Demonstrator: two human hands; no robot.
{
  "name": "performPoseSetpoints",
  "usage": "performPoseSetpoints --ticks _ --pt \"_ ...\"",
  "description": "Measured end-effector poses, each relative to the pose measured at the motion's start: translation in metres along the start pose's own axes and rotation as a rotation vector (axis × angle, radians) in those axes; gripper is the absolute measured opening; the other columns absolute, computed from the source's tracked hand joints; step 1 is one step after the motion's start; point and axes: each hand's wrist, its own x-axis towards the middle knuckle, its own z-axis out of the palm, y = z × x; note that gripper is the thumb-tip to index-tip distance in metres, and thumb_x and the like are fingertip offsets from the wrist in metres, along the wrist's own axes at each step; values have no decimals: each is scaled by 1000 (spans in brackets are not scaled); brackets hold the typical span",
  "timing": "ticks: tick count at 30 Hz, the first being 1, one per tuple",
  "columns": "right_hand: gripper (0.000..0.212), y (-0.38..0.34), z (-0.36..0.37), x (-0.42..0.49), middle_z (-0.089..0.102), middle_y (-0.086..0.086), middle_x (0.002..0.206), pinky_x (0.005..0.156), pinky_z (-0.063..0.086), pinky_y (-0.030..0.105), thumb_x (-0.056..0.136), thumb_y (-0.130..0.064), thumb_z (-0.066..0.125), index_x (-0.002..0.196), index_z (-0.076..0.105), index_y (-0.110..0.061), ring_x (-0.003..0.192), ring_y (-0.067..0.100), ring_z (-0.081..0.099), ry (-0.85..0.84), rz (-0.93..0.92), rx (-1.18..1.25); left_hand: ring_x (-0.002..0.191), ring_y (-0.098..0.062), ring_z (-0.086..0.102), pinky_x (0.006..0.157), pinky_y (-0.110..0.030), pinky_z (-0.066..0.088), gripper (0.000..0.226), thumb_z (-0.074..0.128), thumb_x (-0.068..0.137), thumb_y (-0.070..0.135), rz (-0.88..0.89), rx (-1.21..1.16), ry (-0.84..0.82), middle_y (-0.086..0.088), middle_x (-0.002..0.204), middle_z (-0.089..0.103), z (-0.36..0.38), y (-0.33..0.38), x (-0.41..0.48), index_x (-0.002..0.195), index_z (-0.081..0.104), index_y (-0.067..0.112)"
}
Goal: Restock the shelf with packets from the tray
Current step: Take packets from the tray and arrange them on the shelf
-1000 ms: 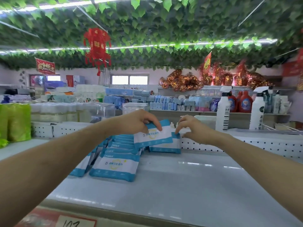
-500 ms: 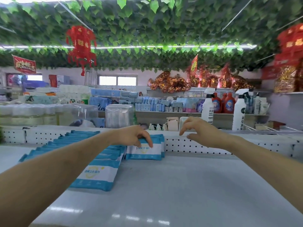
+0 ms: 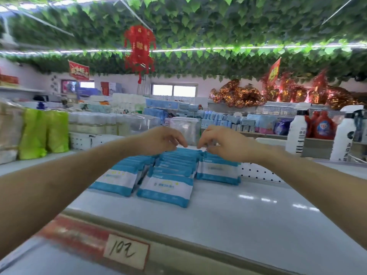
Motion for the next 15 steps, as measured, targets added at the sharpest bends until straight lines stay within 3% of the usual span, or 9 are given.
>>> performPoseSetpoints --ticks 3,5,7,10,15 --pt "23 -63 23 47 57 -19 108 85 44 20 99 -15 64 115 71 -30 101 5 56 -37 -129 62 104 0 66 90 -20 51 32 65 98 7 -112 30 71 19 110 71 -43 -14 -71 108 74 36" --pt "24 -111 40 79 58 -20 109 80 40 11 100 -15 63 120 70 -26 98 2 57 -69 -238 86 102 2 66 87 -13 48 27 63 100 8 -197 66 130 17 110 72 -72 -23 -126 112 74 30" --pt "23 -161 57 108 64 -15 113 82 43 14 101 -18 61 122 69 -26 100 4 59 -94 -340 95 102 1 65 86 -11 46 23 64 101 11 -274 128 197 16 111 73 -98 -32 -183 113 75 27" --pt "21 -235 84 144 67 -15 112 87 49 24 102 -28 63 122 69 -29 98 0 60 -152 -475 149 102 -1 66 90 -22 51 17 69 99 19 -404 197 273 16 109 73 -130 -46 -277 112 76 27" --pt "34 -349 129 172 74 -13 103 76 47 11 87 -33 83 118 73 -25 93 3 66 -302 -614 394 100 1 67 82 -20 55 16 74 95 30 -577 187 318 18 104 73 -148 -53 -422 111 74 30"
